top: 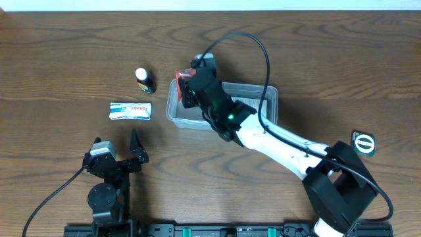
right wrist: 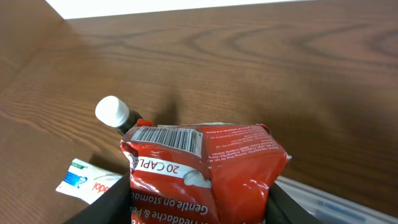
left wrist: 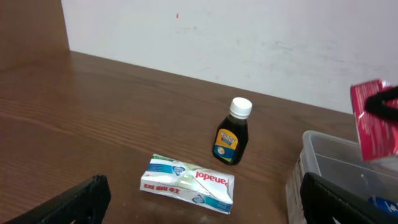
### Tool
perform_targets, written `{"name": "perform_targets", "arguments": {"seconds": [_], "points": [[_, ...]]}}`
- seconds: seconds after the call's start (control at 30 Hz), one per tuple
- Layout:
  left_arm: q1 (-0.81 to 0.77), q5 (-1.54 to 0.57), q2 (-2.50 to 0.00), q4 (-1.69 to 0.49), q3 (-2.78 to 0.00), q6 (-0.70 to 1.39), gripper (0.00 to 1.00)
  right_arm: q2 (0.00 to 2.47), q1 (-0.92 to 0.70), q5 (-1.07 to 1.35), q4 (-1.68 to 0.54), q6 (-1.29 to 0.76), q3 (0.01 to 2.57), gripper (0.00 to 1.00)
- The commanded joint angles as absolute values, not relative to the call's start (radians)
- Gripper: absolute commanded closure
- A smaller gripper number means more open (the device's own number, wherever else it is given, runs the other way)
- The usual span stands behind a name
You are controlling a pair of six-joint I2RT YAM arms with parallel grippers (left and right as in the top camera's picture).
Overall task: Pack container
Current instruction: 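Lift the red packet and carry it over the container, then lower the red packet into the container's left side and release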
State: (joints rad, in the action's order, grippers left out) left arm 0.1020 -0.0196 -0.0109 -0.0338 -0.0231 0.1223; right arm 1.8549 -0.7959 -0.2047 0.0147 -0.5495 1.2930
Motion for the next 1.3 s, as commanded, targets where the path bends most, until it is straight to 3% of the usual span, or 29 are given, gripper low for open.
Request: {"name": "perform_targets", "arguments": {"seconds": [0.0,1.27], "points": [[0.106,-0.007,-0.004,-0.07,-0.004,0.105,0.02,1.866,-0.8,-0.202,-0.04,-0.517,1.343,0.56],[0.106,-0.007,-0.004,-0.07,-0.004,0.105,0.02,2.043,-0.826,-0.191,-0.091,-0.827,1.345,0.55]]}}
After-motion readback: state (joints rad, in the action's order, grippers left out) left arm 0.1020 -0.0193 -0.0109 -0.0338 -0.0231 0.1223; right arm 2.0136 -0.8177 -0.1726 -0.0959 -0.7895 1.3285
